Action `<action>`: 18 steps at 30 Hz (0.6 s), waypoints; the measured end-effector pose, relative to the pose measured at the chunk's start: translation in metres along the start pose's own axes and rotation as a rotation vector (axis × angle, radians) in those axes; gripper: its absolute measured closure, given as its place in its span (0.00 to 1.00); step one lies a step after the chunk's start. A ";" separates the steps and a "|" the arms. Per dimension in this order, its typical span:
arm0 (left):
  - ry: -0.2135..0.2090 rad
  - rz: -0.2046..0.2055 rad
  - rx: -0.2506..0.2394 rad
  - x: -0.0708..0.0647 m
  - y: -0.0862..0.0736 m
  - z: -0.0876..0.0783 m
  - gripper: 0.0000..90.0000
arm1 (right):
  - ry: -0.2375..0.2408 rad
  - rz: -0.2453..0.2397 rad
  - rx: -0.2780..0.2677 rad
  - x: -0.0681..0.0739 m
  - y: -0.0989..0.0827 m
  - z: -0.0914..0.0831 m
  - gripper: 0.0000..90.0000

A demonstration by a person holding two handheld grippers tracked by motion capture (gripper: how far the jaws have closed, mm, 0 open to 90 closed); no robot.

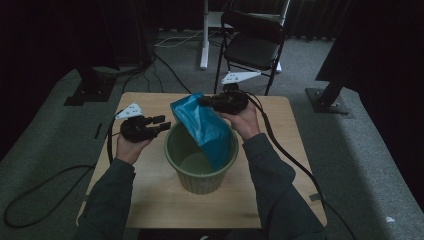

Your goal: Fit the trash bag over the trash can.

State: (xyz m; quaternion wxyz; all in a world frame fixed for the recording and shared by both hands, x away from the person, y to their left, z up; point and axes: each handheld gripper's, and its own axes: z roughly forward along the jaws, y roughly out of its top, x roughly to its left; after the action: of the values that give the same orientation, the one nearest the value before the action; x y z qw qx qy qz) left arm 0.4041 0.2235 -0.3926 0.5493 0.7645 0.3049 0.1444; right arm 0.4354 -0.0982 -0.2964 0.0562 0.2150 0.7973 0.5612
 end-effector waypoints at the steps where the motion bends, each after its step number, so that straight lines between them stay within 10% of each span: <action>1: -0.004 0.001 -0.005 -0.001 0.001 0.000 0.63 | 0.003 0.000 -0.001 0.001 0.000 0.001 1.00; 18: 0.008 -0.015 -0.046 -0.006 0.007 0.013 0.71 | 0.059 -0.005 0.035 0.009 -0.005 0.016 1.00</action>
State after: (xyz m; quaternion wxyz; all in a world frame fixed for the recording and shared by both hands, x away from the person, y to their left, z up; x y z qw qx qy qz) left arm 0.4091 0.2088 -0.3906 0.5668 0.7487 0.3091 0.1503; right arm 0.4314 -0.0825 -0.3055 0.0303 0.1972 0.8089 0.5530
